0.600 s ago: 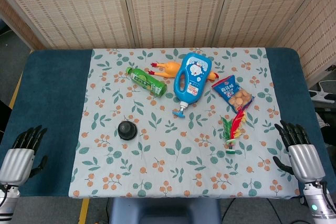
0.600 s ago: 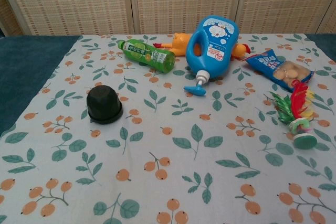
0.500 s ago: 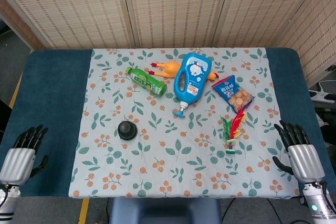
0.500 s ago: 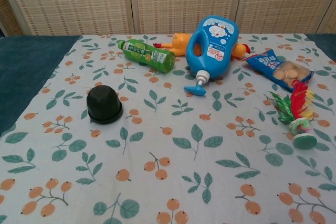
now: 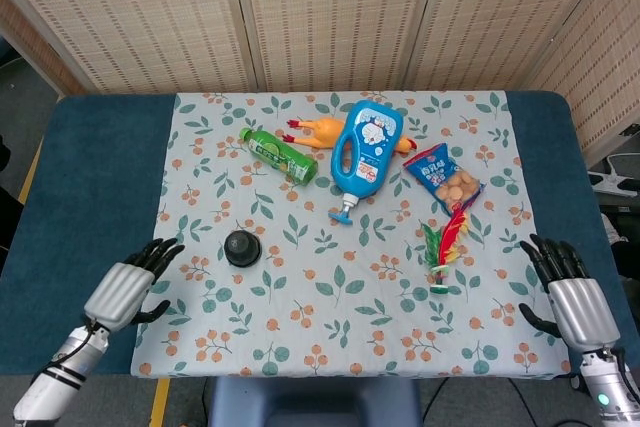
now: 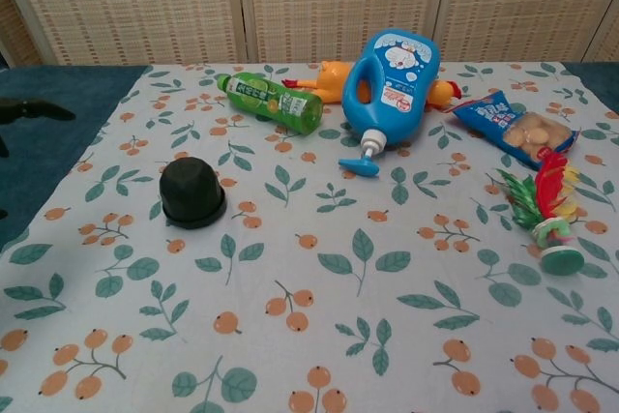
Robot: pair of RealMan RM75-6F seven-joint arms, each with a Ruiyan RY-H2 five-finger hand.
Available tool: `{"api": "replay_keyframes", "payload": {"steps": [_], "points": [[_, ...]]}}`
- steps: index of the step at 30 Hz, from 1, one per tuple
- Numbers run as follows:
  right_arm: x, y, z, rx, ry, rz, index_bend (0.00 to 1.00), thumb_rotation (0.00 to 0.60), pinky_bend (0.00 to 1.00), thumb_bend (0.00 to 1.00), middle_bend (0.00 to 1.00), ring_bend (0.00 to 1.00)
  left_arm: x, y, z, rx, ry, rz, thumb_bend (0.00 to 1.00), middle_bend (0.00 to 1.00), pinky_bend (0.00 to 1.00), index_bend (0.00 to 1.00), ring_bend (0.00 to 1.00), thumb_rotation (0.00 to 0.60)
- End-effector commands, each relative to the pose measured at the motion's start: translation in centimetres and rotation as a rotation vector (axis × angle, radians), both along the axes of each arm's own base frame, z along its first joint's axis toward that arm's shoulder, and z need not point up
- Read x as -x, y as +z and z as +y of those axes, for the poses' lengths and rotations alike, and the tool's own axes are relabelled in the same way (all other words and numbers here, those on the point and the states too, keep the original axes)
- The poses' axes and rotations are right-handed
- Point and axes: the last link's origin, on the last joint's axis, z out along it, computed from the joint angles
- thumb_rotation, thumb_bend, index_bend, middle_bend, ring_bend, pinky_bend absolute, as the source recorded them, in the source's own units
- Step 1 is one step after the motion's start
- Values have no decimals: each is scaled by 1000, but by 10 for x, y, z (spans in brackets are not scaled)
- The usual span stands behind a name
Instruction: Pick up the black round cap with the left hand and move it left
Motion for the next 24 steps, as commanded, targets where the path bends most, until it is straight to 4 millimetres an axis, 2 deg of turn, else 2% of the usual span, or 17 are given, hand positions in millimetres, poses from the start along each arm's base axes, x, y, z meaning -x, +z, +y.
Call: {"api": "replay_keyframes", "payload": {"steps": [1, 8, 14, 19, 24], "points": [[-1, -2, 0, -35, 2, -9, 0, 600, 0, 158, 0, 0, -49, -16, 16, 74, -95, 89, 340, 0, 287, 0, 0, 600], [-2, -4, 0, -45, -2, -12, 0, 600, 0, 158, 0, 0, -89, -32, 53, 157, -67, 79, 347, 0, 245, 0, 0, 600], [-2, -4, -1, -53, -4, -13, 0, 600, 0, 158, 0, 0, -116, -55, 70, 228, -46, 71, 352, 0, 240, 0, 0, 600], [-2, -1, 1, -43, 0, -25, 0, 600, 0, 159, 0, 0, -122, -82, 88, 236, -21, 122, 347, 0, 198, 0, 0, 600], [-2, 0, 3, -67, 4, -36, 0, 600, 0, 158, 0, 0, -122, -101, 97, 221, -13, 201, 339, 0, 136, 0, 0, 600]]}}
